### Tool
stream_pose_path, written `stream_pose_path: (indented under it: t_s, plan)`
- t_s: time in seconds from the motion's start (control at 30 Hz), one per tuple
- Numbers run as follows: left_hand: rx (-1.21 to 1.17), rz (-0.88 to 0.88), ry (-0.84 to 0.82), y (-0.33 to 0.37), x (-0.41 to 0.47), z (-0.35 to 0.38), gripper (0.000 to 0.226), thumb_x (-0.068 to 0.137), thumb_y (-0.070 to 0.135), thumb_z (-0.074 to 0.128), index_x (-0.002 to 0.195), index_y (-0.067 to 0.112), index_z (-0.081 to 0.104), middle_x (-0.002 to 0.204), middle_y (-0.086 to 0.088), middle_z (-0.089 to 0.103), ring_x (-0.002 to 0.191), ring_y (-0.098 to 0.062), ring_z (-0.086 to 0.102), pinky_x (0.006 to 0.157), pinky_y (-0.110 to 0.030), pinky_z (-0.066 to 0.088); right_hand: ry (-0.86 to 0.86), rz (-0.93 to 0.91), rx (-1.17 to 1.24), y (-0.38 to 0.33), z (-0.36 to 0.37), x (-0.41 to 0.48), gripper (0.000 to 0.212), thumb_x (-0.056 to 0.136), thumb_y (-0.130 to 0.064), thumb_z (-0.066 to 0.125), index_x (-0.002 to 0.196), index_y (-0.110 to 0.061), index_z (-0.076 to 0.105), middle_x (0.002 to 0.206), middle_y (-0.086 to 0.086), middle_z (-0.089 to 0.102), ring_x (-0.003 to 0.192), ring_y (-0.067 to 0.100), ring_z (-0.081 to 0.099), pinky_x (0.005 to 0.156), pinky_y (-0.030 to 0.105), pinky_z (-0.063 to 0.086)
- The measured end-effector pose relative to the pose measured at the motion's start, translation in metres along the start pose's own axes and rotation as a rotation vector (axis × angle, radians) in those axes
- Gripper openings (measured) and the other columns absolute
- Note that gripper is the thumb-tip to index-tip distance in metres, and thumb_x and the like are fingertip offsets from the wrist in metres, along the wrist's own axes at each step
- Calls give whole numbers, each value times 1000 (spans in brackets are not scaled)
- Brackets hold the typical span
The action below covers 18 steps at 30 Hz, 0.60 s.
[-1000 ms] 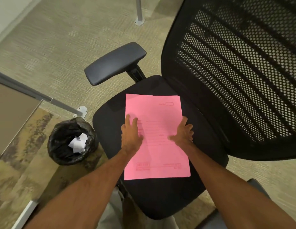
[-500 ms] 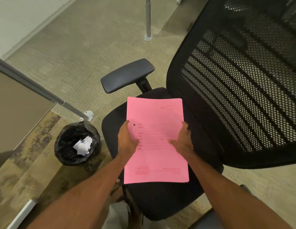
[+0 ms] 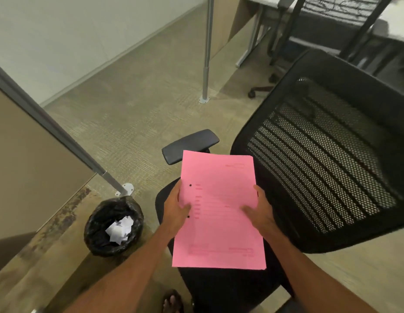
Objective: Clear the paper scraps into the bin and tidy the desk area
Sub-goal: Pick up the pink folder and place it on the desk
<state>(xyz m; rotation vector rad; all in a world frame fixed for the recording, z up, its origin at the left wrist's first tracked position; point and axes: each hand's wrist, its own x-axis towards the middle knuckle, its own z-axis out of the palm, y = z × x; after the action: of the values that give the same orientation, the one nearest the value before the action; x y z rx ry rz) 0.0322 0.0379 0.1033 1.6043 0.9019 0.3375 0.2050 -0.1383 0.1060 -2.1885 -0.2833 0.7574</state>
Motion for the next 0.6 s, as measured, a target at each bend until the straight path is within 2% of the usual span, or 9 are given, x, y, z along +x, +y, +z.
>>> stream_pose_path:
  t_s: [0.07,0.13,0.2,0.27,0.3,0.37,0.43,0.5,0.6]
  plan:
    - [-4,-32,22,9,-1,-12,67,83,1,65,140,22,38,132,7,55,122,-8,53,103,-42,47,15,-12,8,-15,-3,-7,80,79,-5,69,146,-23,27,137,9,49,124,27,48,104,48,42]
    - [0,-65,35,19,-7,-24,71,81,-11,60,142,16,36,136,-1,52,125,-22,52,103,-49,46,25,17,49,-28,-2,-16,81,78,-3,70,145,-25,29,135,9,52,121,26,51,102,50,45]
    - [-1,-49,41,26,-12,-38,69,80,-11,59,139,20,39,128,2,56,119,-22,56,96,-45,51,45,31,67,-40,0,-23,82,76,-3,73,143,-28,31,131,8,55,117,25,55,99,49,48]
    - [-11,-28,59,33,-17,-55,68,79,-11,59,136,20,41,120,5,59,111,-20,61,85,-35,56,43,21,93,-52,3,-33,81,75,-3,74,140,-30,33,126,7,58,109,23,58,92,45,52]
    - [-16,-14,78,37,-19,-63,67,78,-11,60,135,21,43,116,9,60,106,-17,63,79,-28,56,38,17,106,-59,4,-37,81,75,-3,74,140,-30,33,123,7,59,106,21,58,88,43,53]
    - [-37,25,87,44,-25,-78,66,77,-11,60,126,33,50,105,22,63,95,-4,66,68,-19,56,29,7,137,-69,7,-46,83,76,-6,75,142,-29,30,120,6,59,102,20,59,82,38,53]
    - [-65,55,85,51,-34,-94,59,78,-8,62,116,37,53,105,17,67,93,-4,68,69,-27,60,24,-14,173,-81,10,-56,84,76,-8,76,144,-25,28,114,3,59,98,18,59,71,30,52]
    - [-119,52,89,57,-37,-108,52,77,-9,62,114,27,54,110,6,68,96,-14,69,72,-41,61,21,-37,194,-93,11,-62,81,77,-8,76,143,-21,31,102,-4,57,89,14,60,66,26,49]
    - [-193,41,123,66,-42,-126,50,77,-14,58,113,20,55,115,0,65,100,-20,68,75,-46,60,22,-80,190,-111,14,-69,70,76,-10,76,136,-19,40,92,-9,56,83,12,61,62,25,50]
